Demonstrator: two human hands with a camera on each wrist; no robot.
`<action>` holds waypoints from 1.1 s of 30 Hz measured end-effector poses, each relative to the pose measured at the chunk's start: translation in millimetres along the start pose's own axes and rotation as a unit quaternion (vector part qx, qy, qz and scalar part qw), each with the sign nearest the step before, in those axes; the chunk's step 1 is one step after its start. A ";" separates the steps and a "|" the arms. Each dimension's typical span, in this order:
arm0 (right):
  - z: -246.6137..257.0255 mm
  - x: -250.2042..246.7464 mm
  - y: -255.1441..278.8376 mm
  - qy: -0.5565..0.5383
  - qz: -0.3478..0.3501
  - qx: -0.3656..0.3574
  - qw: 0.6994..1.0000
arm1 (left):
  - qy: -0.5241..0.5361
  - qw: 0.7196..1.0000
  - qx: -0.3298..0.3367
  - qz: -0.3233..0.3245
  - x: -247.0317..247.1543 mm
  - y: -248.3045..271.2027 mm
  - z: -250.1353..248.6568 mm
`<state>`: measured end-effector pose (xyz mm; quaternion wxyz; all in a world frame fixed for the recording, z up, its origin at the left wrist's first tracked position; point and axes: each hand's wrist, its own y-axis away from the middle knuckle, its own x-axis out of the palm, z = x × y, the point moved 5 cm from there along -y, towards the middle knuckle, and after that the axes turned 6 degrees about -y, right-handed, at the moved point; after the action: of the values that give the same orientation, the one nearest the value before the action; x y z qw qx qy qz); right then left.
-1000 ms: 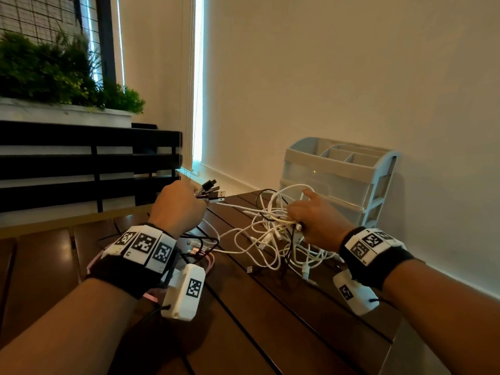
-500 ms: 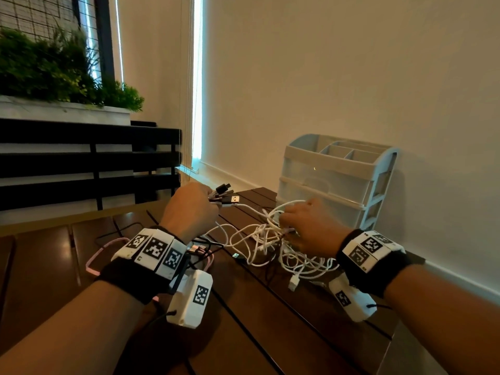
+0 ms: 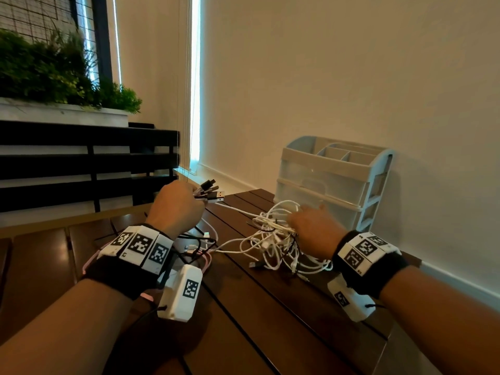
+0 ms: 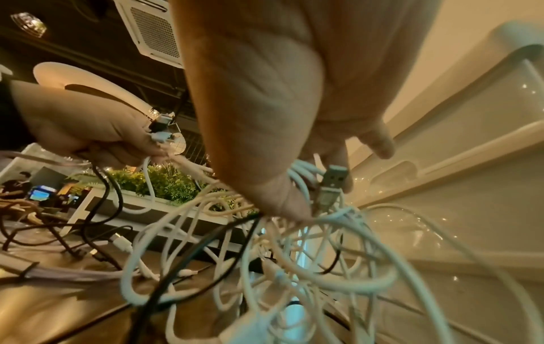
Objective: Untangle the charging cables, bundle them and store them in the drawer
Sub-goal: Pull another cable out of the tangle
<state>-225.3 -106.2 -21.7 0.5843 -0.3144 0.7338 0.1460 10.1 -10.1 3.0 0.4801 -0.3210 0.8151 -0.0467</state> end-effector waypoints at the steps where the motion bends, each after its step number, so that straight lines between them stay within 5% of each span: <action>1: -2.3 6.1 1.5 0.009 0.035 0.013 0.999 | 0.000 1.000 -0.005 -0.004 -1.9 -1.3 1.9; 9: -2.8 7.6 13.3 -0.003 0.174 0.061 0.983 | -0.002 1.000 0.011 -0.001 3.0 3.4 -5.8; 16: 21.1 -31.9 -13.4 -0.211 -0.064 0.001 0.975 | 0.006 0.998 0.055 0.004 4.7 11.8 -23.9; 25: 32.5 3.0 -44.4 -0.178 0.008 0.010 0.984 | -0.003 0.998 0.069 -0.014 -4.2 8.2 -26.0; 33: 14.6 -10.2 -39.7 -0.202 -0.074 0.002 0.977 | 0.002 1.000 0.006 -0.005 -2.8 -4.2 0.7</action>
<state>-187.8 -125.0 -9.9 0.7303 -0.3306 0.5755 0.1617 13.7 -11.7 6.4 0.4799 -0.3221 0.8143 -0.0546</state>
